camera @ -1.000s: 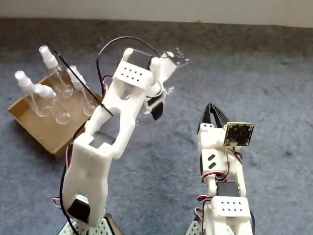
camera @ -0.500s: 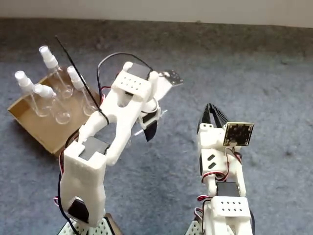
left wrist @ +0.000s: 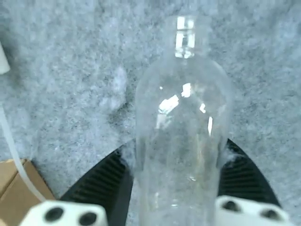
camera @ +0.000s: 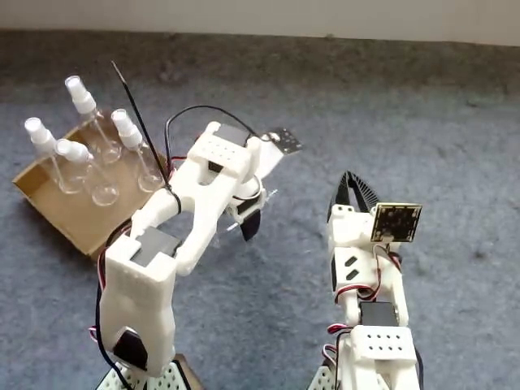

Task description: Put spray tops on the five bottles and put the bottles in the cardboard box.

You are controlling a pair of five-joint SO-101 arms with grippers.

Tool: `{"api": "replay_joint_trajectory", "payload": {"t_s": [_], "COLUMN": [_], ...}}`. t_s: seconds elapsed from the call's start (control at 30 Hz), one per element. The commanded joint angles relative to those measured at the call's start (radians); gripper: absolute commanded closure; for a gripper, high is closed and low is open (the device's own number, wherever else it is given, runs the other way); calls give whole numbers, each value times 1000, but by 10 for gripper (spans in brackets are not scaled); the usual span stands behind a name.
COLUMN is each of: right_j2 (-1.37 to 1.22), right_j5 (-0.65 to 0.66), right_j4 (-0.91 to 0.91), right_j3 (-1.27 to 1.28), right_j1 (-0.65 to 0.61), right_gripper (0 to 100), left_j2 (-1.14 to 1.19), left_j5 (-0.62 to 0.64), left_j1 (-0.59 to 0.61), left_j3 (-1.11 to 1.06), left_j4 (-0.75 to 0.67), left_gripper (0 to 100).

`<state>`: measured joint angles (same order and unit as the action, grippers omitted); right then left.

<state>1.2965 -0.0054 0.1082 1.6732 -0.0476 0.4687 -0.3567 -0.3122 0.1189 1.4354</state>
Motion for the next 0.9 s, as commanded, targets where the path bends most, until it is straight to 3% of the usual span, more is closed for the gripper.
{"api": "replay_joint_trajectory", "payload": {"t_s": [0.0,0.13,0.4,0.87], "right_j2": [8,8,8,8], "right_j5": [12,12,12,12], "right_j4": [-2,-2,-2,-2], "right_j3": [162,162,162,162], "right_j1": [-12,-12,-12,-12], "right_gripper": [994,994,994,994], "left_j2": [-65,-65,-65,-54], "left_j5": [0,-71,-84,-178], "left_j1": [4,8,5,-28], "left_j3": [8,10,12,-16], "left_j4": [-5,-9,-12,-144], "left_gripper": [780,776,748,741]}}
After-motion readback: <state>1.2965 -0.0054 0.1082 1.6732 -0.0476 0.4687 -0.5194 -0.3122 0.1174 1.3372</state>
